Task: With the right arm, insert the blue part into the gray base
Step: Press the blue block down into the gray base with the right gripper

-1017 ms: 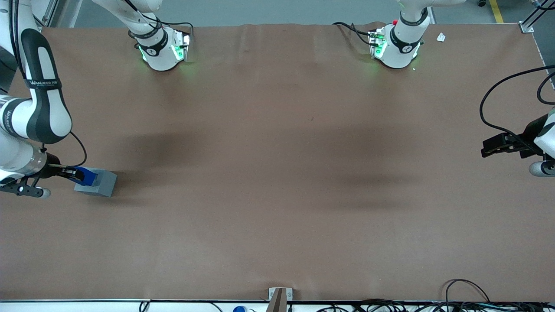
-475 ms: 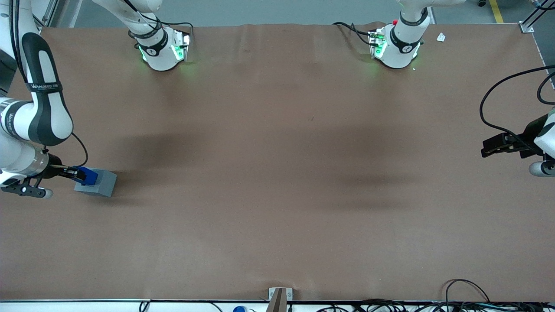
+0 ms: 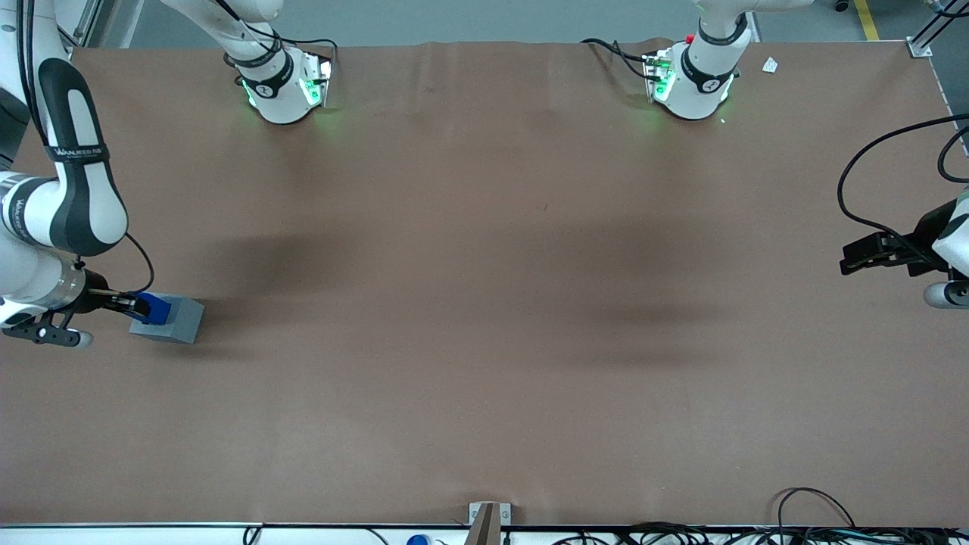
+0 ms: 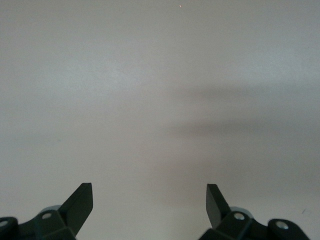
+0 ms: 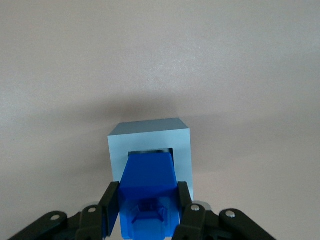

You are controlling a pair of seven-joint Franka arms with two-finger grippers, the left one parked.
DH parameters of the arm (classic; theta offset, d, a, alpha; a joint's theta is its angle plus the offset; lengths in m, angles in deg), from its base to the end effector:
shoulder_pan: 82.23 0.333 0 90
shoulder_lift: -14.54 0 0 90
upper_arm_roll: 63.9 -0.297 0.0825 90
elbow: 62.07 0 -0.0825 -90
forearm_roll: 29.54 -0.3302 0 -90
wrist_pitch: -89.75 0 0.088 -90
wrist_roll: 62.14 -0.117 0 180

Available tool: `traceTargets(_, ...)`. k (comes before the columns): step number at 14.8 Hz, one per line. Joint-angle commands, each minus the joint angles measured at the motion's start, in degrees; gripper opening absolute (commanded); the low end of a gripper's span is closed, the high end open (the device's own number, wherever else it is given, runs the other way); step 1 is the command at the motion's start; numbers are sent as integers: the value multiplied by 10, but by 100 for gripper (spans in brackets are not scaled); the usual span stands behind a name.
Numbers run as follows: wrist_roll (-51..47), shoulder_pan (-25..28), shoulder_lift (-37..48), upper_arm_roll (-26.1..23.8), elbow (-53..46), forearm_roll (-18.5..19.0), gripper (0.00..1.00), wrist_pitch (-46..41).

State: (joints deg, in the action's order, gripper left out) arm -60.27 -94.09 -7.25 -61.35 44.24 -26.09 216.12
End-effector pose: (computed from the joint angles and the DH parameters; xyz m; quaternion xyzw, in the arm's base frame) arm 0.5636 -0.1457 0.3200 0.9953 -0.0896 -0.0194 0.0298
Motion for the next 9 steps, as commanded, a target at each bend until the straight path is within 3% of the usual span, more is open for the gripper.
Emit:
traceTargets(1, 9, -11, -10, -12, -12, 0, 8, -2)
traceTargets(9, 9, -12, -16, -11, -19, -1, 8, -2)
